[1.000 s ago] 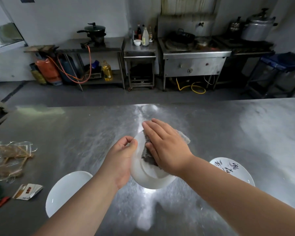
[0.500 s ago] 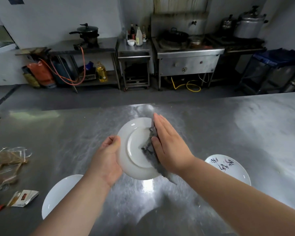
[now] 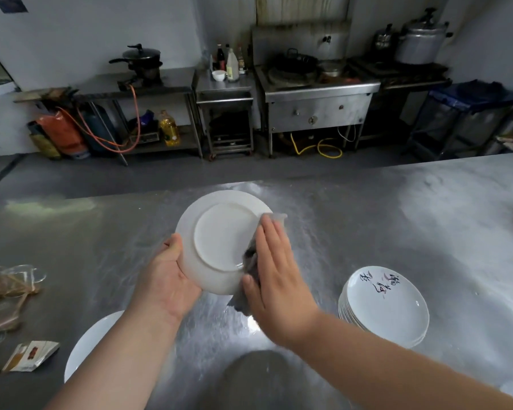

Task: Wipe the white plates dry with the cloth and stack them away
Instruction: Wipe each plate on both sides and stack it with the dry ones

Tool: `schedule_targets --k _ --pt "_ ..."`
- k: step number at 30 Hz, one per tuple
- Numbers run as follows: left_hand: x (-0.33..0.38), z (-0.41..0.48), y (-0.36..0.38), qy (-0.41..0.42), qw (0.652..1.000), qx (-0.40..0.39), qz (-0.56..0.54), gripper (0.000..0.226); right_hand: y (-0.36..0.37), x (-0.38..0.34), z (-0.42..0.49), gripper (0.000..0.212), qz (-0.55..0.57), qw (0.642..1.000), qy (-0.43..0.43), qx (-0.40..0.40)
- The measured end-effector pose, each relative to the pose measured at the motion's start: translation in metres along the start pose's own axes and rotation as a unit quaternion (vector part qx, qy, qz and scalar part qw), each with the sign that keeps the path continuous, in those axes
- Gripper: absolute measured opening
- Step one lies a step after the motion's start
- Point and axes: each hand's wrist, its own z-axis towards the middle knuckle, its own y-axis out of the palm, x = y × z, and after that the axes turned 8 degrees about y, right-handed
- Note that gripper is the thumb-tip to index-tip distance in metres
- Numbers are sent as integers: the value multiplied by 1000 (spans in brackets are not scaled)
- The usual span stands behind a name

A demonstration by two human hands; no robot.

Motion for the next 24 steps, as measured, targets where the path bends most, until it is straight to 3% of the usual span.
schedule_targets --k 6,12,15,19,24 --pt "-10 -8 0 -35 999 0 -33 47 6 3 2 69 23 998 26 48" --pt "11 -17 4 -16 994 -101 -33 40 -19 1 34 65 130 985 8 115" --pt "29 -13 0 -44 992 -119 20 46 -34 9 39 63 146 985 -52 80" --pt "40 -10 -5 -91 981 -150 81 48 -48 8 54 60 113 987 -112 -30" --pt "13 -18 0 -80 990 -109 48 51 -19 3 23 66 112 994 12 -12"
